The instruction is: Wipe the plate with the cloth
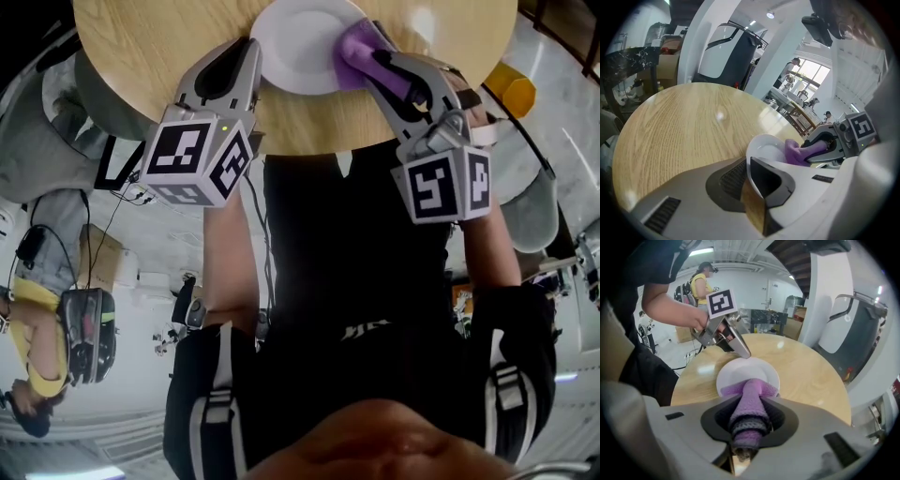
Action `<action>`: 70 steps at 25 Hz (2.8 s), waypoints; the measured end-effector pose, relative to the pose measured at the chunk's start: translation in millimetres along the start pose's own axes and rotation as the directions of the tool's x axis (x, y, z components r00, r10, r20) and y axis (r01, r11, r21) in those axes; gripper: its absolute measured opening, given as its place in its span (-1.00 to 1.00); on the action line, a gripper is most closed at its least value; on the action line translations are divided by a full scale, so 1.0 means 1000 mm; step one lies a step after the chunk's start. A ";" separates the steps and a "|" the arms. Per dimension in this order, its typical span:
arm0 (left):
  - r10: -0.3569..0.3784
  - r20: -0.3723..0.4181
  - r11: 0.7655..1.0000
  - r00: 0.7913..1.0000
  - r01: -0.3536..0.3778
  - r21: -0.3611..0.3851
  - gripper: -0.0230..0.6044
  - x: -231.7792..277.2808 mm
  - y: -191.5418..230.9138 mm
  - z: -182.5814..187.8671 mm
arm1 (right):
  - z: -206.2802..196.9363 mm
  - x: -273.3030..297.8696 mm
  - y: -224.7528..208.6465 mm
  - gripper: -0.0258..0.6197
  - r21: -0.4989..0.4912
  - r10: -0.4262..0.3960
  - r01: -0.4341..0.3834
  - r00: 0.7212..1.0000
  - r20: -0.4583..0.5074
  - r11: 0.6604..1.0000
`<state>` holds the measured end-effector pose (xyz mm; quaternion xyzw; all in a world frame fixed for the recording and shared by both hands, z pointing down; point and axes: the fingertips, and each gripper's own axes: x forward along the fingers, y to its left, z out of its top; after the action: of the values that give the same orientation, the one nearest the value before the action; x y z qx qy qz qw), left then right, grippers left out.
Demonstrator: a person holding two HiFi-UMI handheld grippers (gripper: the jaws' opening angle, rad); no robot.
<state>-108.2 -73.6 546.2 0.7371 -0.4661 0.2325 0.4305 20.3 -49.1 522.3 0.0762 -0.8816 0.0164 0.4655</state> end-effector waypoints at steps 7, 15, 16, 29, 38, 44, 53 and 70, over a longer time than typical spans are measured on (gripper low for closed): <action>0.008 0.002 1.000 1.000 -0.008 -0.001 -0.83 0.001 0.002 0.000 | 0.065 0.037 0.038 -0.63 -0.023 0.117 -0.115 0.983 0.142 0.993; 0.006 0.004 1.000 1.000 -0.006 0.012 -0.83 0.001 -0.001 0.002 | 0.044 0.043 0.041 -0.63 -0.028 0.140 -0.138 0.986 0.094 0.990; 0.005 0.004 1.000 1.000 -0.005 0.012 -0.83 0.001 -0.002 0.001 | 0.036 0.038 0.039 -0.63 -0.026 0.134 -0.133 0.988 0.080 0.991; 0.007 0.006 1.000 1.000 -0.007 0.016 -0.83 0.001 0.001 0.000 | -0.018 -0.008 0.007 -0.63 0.020 0.023 -0.022 0.999 -0.040 1.000; 0.022 0.001 1.000 1.000 -0.022 0.022 -0.84 0.000 0.002 0.000 | 0.068 0.056 0.028 -0.63 -0.061 0.079 -0.072 0.991 0.112 0.996; 0.024 0.003 0.999 1.000 -0.024 0.029 -0.83 -0.001 0.005 0.002 | 0.033 0.039 0.021 -0.63 -0.035 0.076 -0.074 0.995 0.070 0.997; 0.023 -0.001 0.999 1.000 -0.023 0.024 -0.83 0.001 0.004 -0.001 | -0.014 -0.001 -0.004 -0.63 0.022 0.001 -0.001 0.999 -0.039 1.000; 0.023 -0.010 0.999 1.000 -0.023 0.023 -0.83 0.002 0.003 -0.002 | 0.009 0.024 0.000 -0.63 -0.020 0.044 -0.043 0.999 0.014 0.999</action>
<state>-109.9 -73.3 549.5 0.7354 -0.4698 0.2464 0.4216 -0.4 -53.1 537.1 0.0527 -0.8864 0.0175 0.4596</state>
